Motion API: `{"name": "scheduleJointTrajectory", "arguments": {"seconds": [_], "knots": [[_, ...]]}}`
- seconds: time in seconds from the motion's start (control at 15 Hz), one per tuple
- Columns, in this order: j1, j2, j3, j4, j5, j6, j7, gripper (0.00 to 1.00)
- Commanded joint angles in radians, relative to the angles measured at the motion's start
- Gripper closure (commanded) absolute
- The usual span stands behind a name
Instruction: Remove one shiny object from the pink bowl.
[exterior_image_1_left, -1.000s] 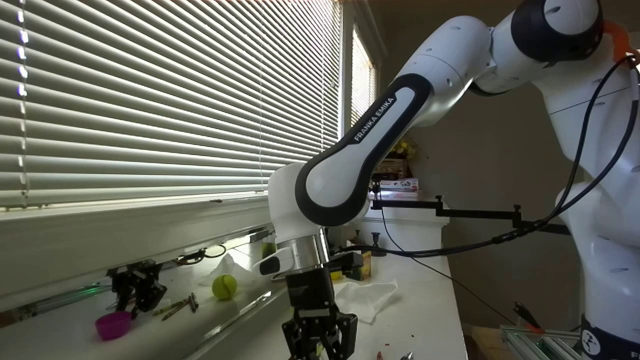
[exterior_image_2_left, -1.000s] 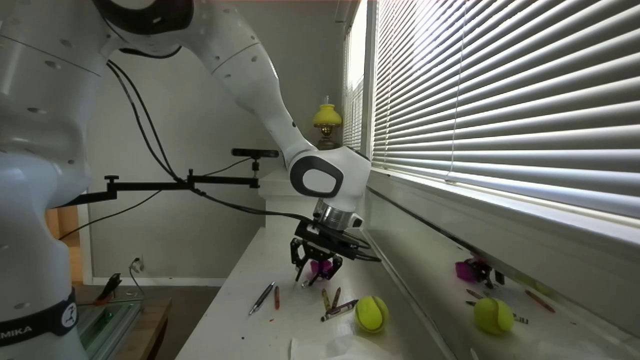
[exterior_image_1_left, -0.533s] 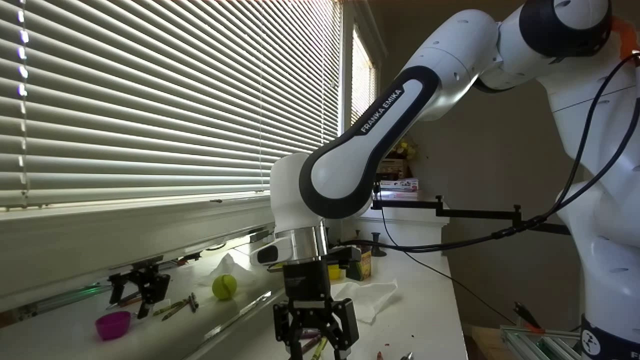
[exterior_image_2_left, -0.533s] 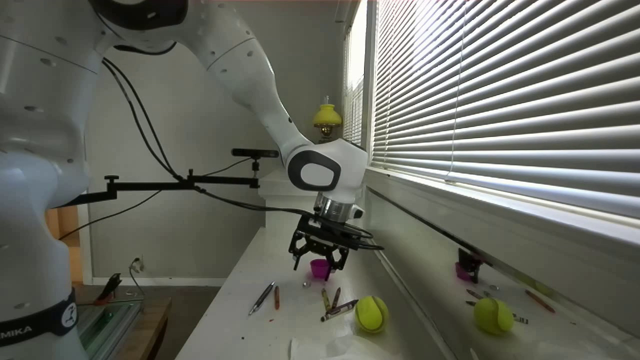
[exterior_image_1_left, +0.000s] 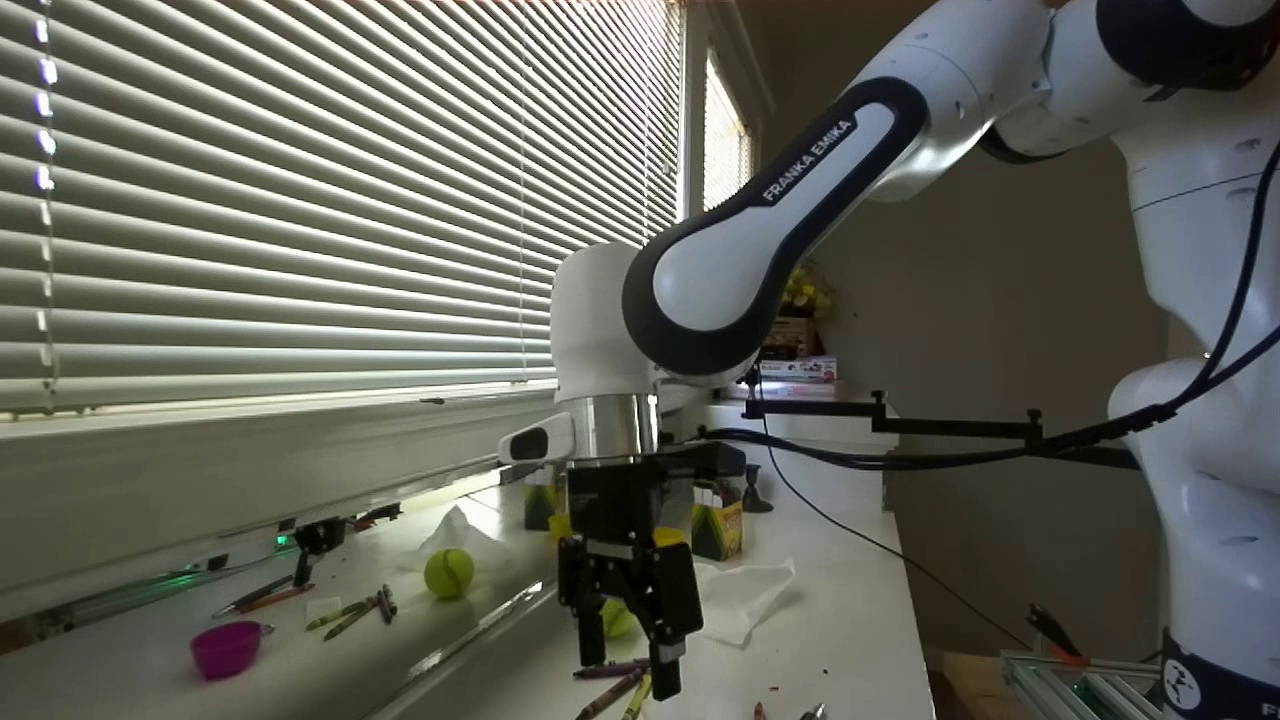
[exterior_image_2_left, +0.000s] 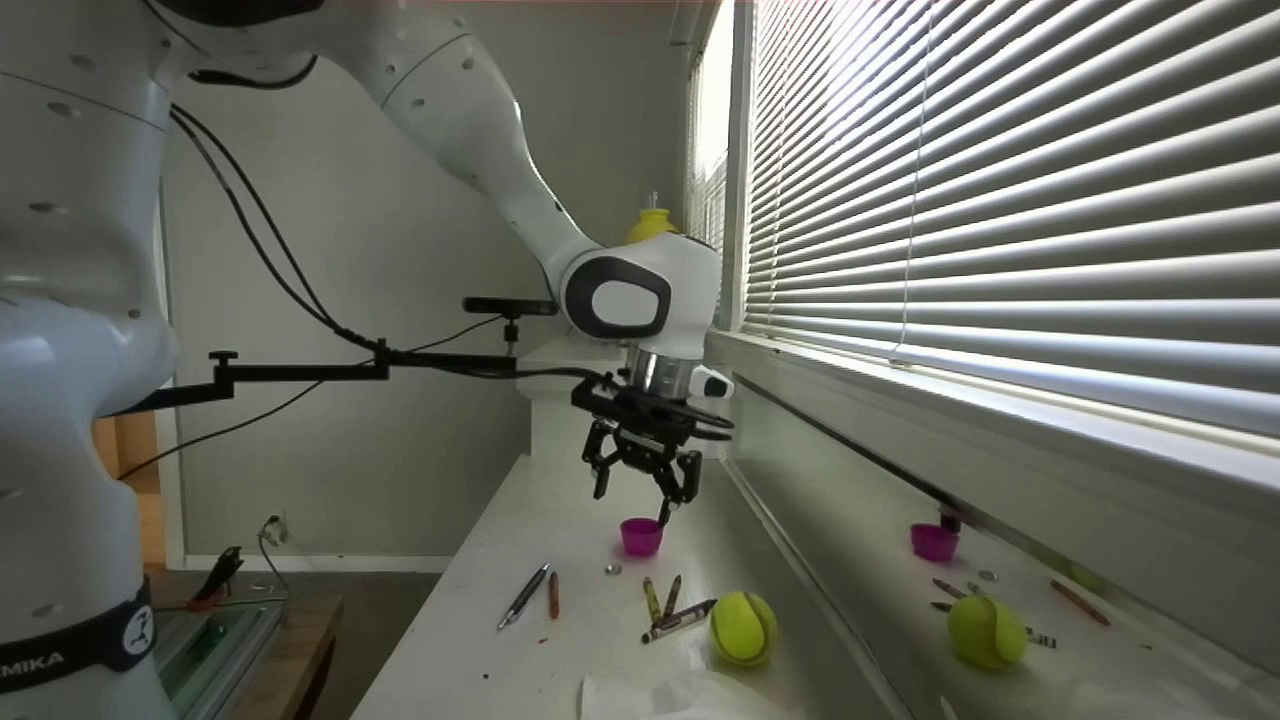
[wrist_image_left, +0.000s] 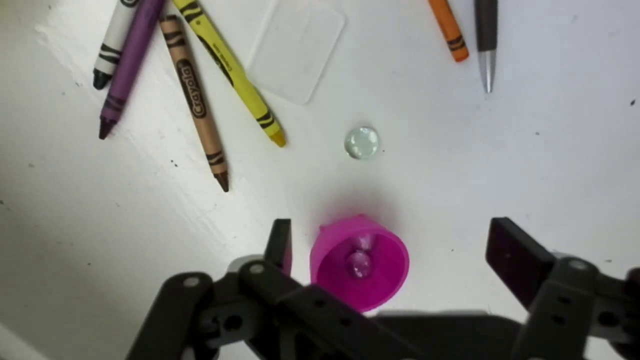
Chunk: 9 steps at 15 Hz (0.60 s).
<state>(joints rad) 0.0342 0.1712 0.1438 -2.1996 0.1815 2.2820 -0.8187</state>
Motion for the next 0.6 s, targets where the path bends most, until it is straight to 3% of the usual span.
{"name": "scheduleJointTrajectory", "arguments": {"seconds": [0.0,0.47,0.53], "knots": [[0.034,-0.101,-0.02,-0.036,-0.104,0.008,0.246,0.0],[0.052,-0.237,-0.018,-0.043,-0.358,-0.045,0.714,0.0],[0.046,-0.167,-0.021,0.0,-0.291,-0.026,0.595,0.0]]}}
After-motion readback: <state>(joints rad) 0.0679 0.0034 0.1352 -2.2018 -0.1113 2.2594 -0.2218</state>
